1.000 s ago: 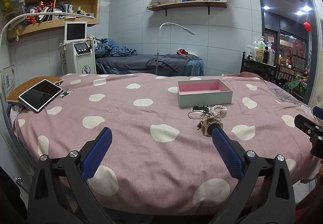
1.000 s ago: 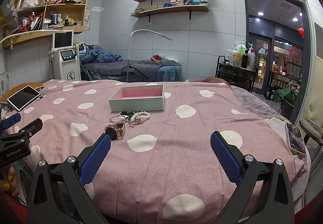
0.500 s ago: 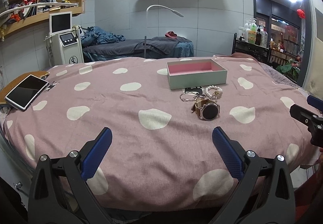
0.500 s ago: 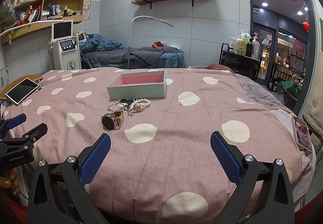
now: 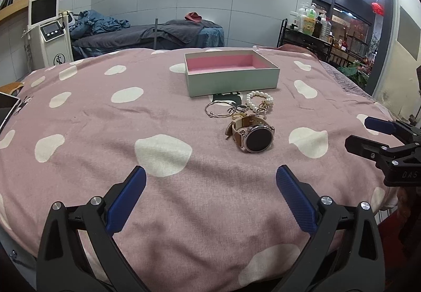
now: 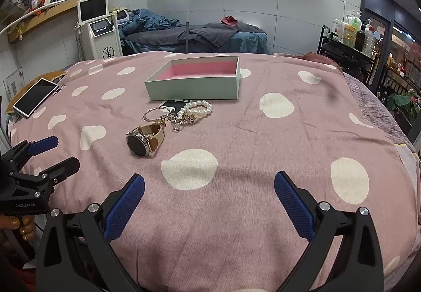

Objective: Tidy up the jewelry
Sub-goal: 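Grasp the beige-strap watch with the left tool while the right tool grasps the pearl bracelet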

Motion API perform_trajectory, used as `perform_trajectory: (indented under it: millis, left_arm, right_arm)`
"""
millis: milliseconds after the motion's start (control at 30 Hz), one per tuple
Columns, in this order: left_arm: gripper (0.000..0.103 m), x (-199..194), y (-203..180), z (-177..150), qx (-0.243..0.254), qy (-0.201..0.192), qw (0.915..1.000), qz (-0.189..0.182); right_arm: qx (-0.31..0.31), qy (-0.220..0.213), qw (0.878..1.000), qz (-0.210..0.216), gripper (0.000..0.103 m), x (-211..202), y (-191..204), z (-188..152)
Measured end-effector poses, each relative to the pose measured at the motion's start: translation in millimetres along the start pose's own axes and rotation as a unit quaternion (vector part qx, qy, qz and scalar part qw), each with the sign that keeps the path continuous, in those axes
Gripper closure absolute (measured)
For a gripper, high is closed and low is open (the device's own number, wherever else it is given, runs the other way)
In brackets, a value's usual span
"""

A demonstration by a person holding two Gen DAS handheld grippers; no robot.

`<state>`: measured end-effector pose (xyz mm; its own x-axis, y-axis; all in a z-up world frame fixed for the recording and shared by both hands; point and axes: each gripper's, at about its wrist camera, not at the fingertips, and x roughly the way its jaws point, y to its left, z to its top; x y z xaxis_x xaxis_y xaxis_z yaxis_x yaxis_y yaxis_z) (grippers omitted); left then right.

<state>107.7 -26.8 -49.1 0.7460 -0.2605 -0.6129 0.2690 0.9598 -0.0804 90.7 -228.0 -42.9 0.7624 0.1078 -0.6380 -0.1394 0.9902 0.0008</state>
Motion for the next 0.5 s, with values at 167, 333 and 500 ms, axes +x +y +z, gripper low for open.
perform_trajectory:
  millis: [167,333,500]
  left_arm:
    - [0.006,25.8,-17.1,16.9,0.013,0.019,0.9992,-0.034]
    - [0.012,60.1,-36.0,28.9,0.022,0.046,0.9978,-0.042]
    - [0.029,90.5,-43.3,35.3,0.004,0.084,0.9954,-0.046]
  right_arm:
    - [-0.012,0.009,1.0,0.001,0.006,18.7,-4.5,20.4]
    - [-0.004,0.019,1.0,0.009,0.007,37.2,-14.7,39.6]
    - [0.01,0.043,0.999,0.023,0.012,59.6,-27.7,54.8]
